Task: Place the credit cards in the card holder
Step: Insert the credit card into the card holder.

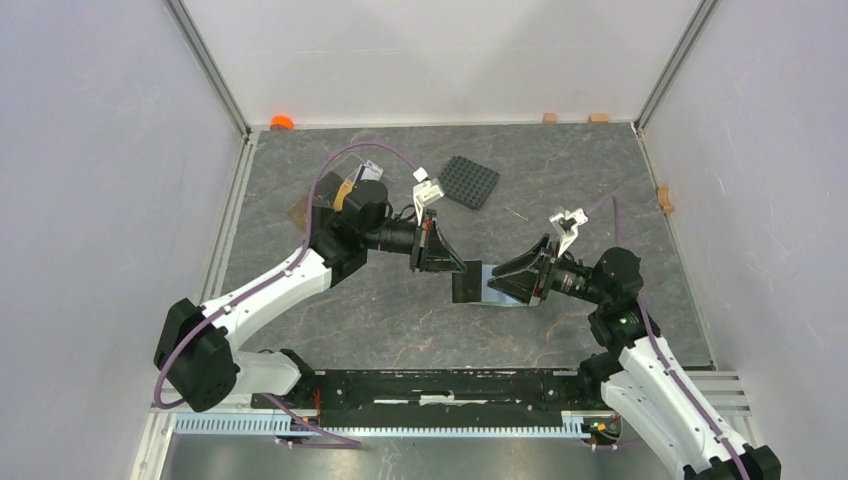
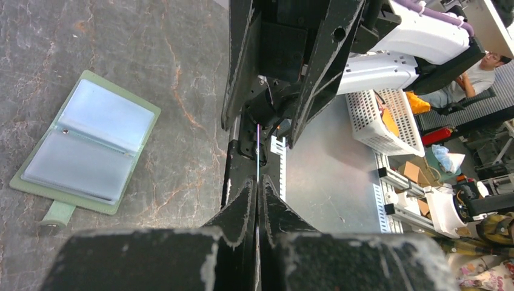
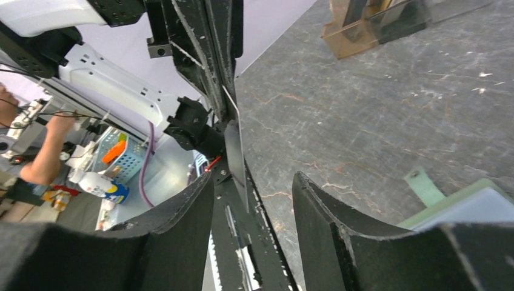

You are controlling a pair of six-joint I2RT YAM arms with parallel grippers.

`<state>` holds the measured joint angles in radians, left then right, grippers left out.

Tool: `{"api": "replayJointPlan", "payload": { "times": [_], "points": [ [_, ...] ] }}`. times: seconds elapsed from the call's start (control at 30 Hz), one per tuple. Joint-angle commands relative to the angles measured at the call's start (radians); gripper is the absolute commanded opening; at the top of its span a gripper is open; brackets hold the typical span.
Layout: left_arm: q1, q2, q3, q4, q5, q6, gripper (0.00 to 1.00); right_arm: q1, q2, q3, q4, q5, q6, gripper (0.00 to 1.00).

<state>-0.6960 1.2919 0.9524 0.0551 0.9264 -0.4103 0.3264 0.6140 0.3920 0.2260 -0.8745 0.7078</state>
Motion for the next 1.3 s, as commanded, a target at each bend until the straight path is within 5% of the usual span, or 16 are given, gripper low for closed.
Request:
{"api": "replayJointPlan", "payload": {
  "times": [0.0,0.2,0.33,0.47,0.57,0.87,1.27],
  "points": [
    [-0.01,0.005,-0.017,0.12,0.017,-0.073,0.02,0.047,0.029,-0.013,0.11,-0.01,0.044,0.54],
    [-0.015,0.022,-0.03,0.166,0.005,-0.102,0.02,0.162,0.089,-0.019,0.174,0.031,0.053,0.47],
    [-0.018,0.055,-0.023,0.135,-0.015,-0.085,0.05,0.186,0.12,-0.002,0.097,0.114,0.007,0.0],
    [-0.018,0.109,0.056,-0.148,-0.239,0.046,0.59,0.163,0.192,0.102,-0.291,0.326,-0.192,0.0],
    [-0.017,0.153,0.085,-0.255,-0.4,0.053,0.76,0.069,0.239,0.117,-0.423,0.365,-0.282,0.0],
    [-0.025,0.366,0.152,-0.365,-0.456,-0.052,0.82,-0.203,0.341,0.044,-0.509,0.242,-0.419,0.0],
    [-0.042,0.532,0.212,-0.394,-0.443,-0.077,0.75,-0.262,0.459,-0.01,-0.348,0.112,-0.297,0.0]
  ]
}}
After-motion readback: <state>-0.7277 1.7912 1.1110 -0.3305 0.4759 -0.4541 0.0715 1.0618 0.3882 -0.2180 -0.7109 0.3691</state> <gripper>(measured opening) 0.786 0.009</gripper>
